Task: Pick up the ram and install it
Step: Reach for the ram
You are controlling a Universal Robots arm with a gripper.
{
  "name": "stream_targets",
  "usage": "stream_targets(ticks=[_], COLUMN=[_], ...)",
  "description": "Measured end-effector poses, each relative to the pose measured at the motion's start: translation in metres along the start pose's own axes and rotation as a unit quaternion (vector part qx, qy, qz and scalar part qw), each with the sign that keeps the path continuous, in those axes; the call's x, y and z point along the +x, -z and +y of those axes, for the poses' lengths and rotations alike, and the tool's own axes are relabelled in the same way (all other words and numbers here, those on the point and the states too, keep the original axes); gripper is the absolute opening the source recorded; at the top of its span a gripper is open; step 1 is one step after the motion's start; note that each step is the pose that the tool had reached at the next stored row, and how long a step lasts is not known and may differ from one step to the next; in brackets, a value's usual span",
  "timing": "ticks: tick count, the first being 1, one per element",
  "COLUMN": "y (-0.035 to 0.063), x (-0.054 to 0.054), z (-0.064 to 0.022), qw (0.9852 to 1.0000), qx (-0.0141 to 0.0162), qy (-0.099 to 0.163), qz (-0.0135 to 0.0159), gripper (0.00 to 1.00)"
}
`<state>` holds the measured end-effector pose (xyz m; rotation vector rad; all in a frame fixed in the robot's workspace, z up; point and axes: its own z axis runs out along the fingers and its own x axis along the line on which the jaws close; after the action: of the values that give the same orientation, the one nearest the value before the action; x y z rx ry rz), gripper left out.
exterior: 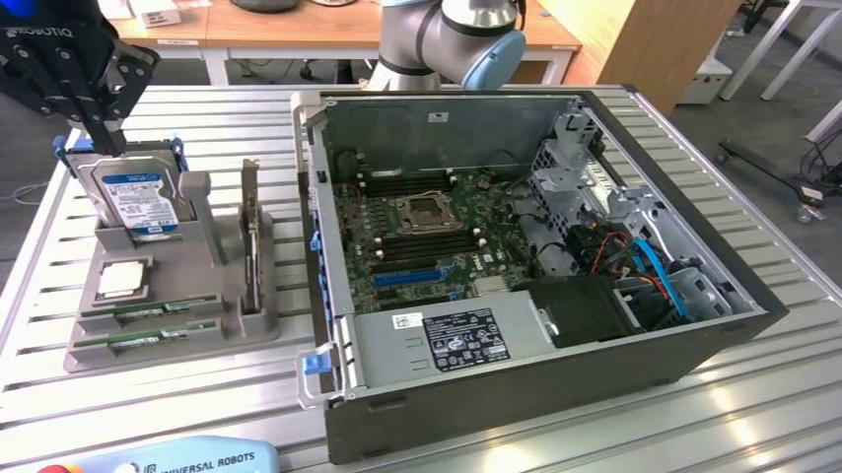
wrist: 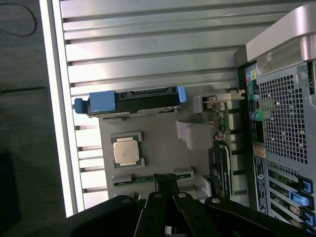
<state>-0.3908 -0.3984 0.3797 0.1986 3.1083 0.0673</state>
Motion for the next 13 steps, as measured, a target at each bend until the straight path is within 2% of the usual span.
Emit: stream_targets(ticks=[13], y=[0.0004], x=[-0.0010], z=[-0.0092], qw=[1.0000], qx=[-0.0001], qy=[0.006], qz=[0.0003], gripper=[0.10])
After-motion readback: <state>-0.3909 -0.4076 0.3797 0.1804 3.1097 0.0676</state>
